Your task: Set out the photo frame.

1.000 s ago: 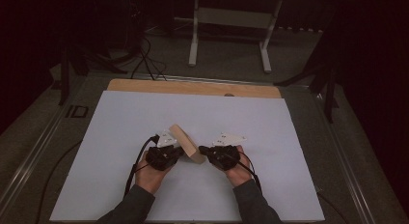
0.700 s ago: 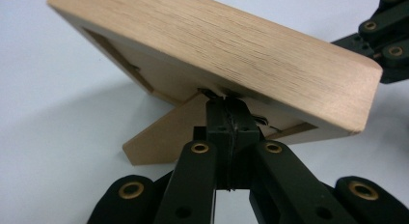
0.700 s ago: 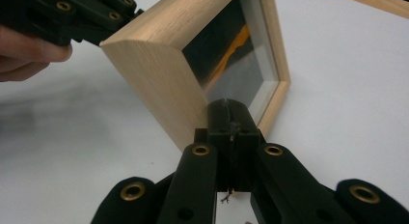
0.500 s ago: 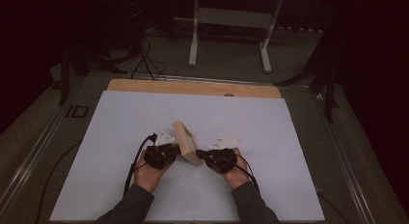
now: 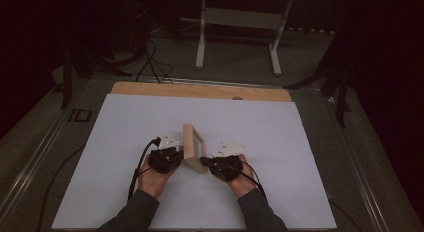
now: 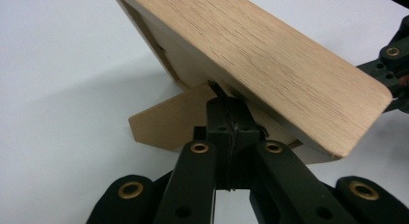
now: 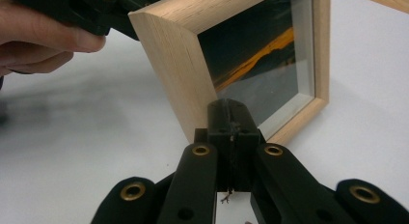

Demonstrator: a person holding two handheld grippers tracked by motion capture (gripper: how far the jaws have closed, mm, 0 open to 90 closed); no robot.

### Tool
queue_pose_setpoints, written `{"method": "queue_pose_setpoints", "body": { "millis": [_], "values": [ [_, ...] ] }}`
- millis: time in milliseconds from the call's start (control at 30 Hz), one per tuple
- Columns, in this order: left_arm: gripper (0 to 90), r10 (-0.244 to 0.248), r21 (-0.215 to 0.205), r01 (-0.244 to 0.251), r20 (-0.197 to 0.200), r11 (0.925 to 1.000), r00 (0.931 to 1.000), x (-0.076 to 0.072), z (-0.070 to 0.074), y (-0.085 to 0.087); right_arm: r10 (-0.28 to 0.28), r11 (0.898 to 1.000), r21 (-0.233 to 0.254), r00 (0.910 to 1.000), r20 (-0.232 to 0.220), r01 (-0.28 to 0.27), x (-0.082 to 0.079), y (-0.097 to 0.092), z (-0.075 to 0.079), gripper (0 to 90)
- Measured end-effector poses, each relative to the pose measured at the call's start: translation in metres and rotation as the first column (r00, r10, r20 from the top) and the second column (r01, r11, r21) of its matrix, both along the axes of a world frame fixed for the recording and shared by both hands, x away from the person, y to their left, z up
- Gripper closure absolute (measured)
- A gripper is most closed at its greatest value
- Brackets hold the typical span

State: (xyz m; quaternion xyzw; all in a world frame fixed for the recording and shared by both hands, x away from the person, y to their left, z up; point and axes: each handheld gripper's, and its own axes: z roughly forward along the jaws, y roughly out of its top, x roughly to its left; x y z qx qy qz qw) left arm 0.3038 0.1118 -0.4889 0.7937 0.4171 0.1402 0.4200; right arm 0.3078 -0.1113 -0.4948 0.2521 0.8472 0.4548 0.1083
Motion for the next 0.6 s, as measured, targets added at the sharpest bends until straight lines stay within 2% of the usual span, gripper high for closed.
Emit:
{"method": "queue_pose_setpoints", "body": {
  "millis": [233,600],
  "values": [
    [89.2,0.011,-0.002,-0.011,-0.004,0.9999,0.9999,0.0018,-0.0022,0.0016,0.010,1.000,0.000,0.9999,0.002,-0.010,-0.0015,0.0037,-0.0002,89.6],
    [66.5,0.069,0.005,-0.069,0.004,0.9976,0.9976,0.0031,-0.0003,0.0097,-0.004,1.000,-0.009,1.0000,0.004,0.004,0.0010,0.0011,0.0006,79.5]
  ]
}}
